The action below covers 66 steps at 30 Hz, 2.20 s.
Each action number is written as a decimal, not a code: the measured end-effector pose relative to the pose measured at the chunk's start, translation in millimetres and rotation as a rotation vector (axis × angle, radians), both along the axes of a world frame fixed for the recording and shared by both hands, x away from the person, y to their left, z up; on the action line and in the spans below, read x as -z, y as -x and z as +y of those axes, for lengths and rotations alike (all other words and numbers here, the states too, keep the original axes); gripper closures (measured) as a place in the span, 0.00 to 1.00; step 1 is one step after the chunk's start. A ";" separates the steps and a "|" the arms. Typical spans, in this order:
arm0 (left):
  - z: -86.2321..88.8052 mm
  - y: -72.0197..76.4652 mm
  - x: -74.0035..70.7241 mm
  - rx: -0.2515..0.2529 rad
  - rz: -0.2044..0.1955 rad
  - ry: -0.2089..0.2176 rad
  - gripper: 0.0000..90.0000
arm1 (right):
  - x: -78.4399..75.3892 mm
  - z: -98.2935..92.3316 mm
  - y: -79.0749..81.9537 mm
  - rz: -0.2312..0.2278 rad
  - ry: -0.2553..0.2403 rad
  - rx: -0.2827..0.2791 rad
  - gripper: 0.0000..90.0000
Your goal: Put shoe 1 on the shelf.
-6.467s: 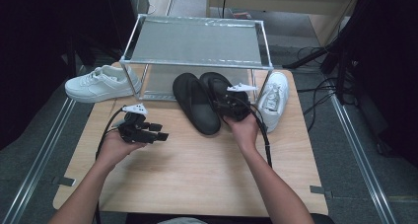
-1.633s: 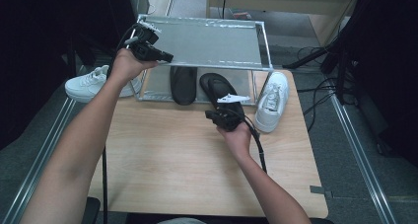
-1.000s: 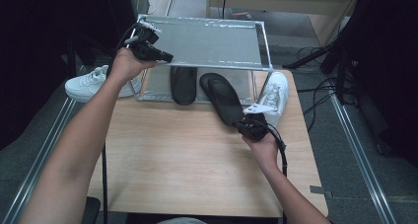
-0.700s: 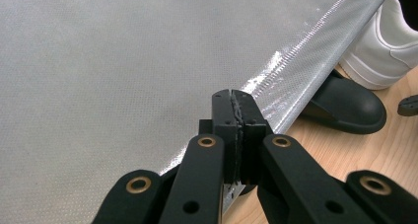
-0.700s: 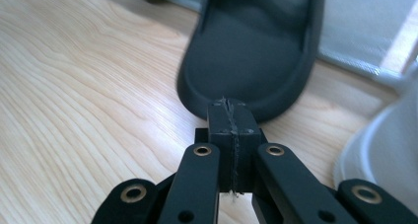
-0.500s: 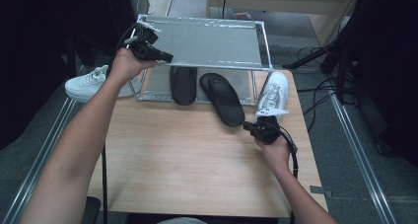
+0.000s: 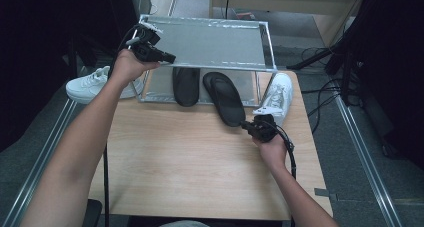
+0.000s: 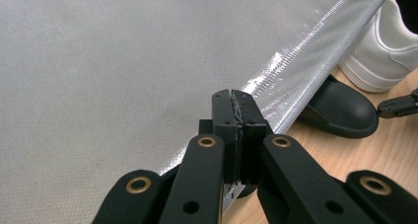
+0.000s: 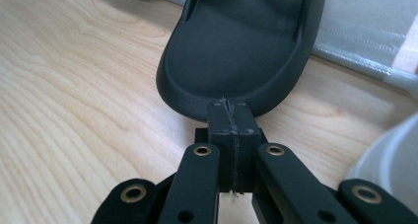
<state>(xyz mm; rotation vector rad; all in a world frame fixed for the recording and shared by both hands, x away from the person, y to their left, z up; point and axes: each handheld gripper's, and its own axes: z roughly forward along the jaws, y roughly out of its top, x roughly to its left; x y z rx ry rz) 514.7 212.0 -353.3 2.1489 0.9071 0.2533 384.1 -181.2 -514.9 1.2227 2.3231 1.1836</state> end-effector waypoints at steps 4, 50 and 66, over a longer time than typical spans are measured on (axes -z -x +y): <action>1.0 -0.6 0.1 0.004 0.001 0.000 1.00 | 0.8 9.2 -6.2 -0.003 0.005 -0.003 1.00; 0.8 -0.2 0.0 0.003 0.000 -0.002 1.00 | 7.6 98.2 -72.0 0.022 -0.025 0.014 1.00; 2.3 6.3 -5.2 -0.020 -0.021 -0.002 0.87 | -8.2 91.5 -46.5 0.021 -0.040 -0.063 0.92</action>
